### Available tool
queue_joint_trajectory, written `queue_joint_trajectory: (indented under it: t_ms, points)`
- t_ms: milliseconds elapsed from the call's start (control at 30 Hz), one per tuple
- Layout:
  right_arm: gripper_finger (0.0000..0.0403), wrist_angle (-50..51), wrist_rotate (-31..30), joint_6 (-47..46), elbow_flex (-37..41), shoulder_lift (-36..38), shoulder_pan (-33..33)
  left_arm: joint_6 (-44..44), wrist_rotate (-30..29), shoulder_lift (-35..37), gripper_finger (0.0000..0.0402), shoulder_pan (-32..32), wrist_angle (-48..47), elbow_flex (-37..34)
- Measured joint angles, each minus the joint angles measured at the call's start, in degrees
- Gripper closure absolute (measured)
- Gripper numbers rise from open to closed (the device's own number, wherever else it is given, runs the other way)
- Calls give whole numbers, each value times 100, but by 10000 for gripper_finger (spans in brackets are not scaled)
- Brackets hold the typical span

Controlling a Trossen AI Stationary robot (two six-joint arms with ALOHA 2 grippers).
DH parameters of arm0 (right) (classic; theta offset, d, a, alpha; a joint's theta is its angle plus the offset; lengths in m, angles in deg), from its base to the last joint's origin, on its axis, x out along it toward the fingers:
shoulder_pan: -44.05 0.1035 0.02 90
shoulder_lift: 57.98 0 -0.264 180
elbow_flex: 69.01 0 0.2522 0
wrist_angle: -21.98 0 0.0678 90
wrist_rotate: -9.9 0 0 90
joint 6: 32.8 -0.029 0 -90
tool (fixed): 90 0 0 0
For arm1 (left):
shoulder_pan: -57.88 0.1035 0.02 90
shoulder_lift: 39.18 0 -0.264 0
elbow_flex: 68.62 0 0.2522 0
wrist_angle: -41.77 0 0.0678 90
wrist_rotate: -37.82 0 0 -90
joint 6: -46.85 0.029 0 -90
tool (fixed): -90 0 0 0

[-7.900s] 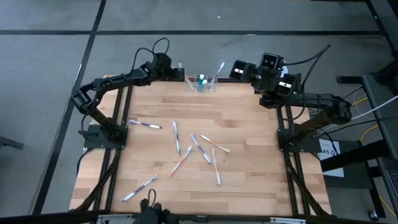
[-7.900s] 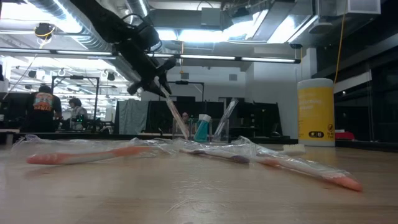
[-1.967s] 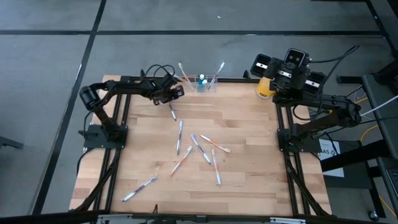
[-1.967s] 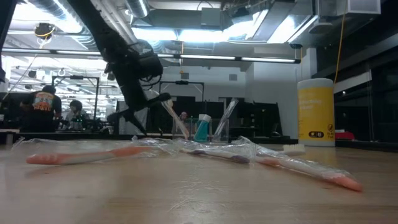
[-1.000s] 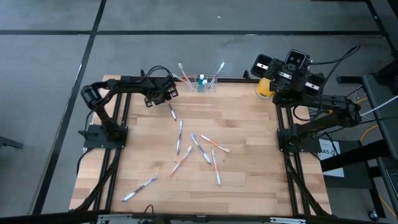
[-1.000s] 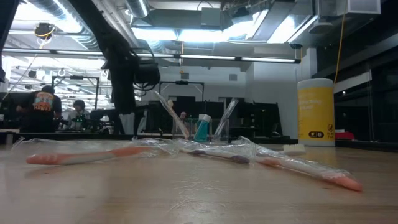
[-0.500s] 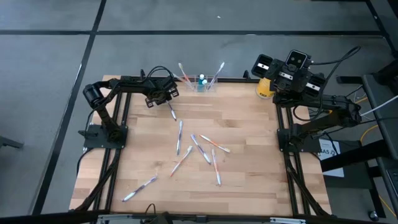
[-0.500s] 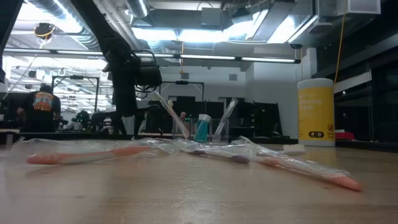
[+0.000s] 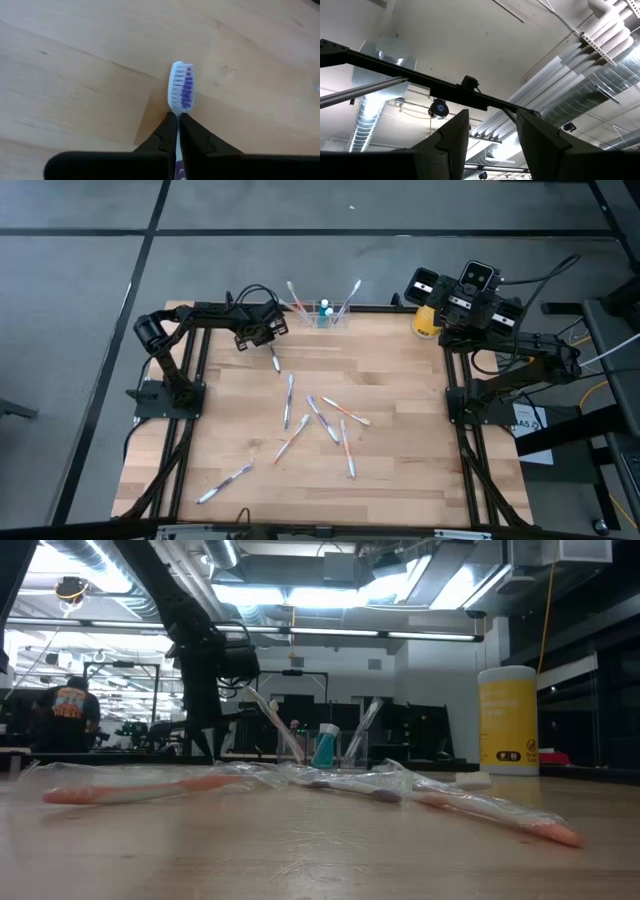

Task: Pick & Place toothbrushing station
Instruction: Put the purple toothbrush into the transparent organizer

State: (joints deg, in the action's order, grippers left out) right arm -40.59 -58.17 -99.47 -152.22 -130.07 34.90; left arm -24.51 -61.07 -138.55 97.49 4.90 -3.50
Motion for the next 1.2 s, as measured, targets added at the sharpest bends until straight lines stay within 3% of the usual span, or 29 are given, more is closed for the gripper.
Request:
queue_joint_trajectory:
  t_ms: [200,467,667,833,1033,1200]
  points:
    - [237,-2,0,-15,0,0,0,241,436,502,401,-216,434,-24]
    - [237,-2,-11,73,0,0,0,304,406,1161,401,-854,1285,-16]
    - [237,2,-124,157,0,0,42,413,327,1022,395,-964,832,-13]
    - [237,7,-156,215,0,0,109,703,457,619,356,-893,800,-15]
    - [237,7,-248,318,0,0,259,406,175,297,290,-783,843,-15]
    - [237,7,-281,419,0,0,364,405,172,124,262,-652,1283,-7]
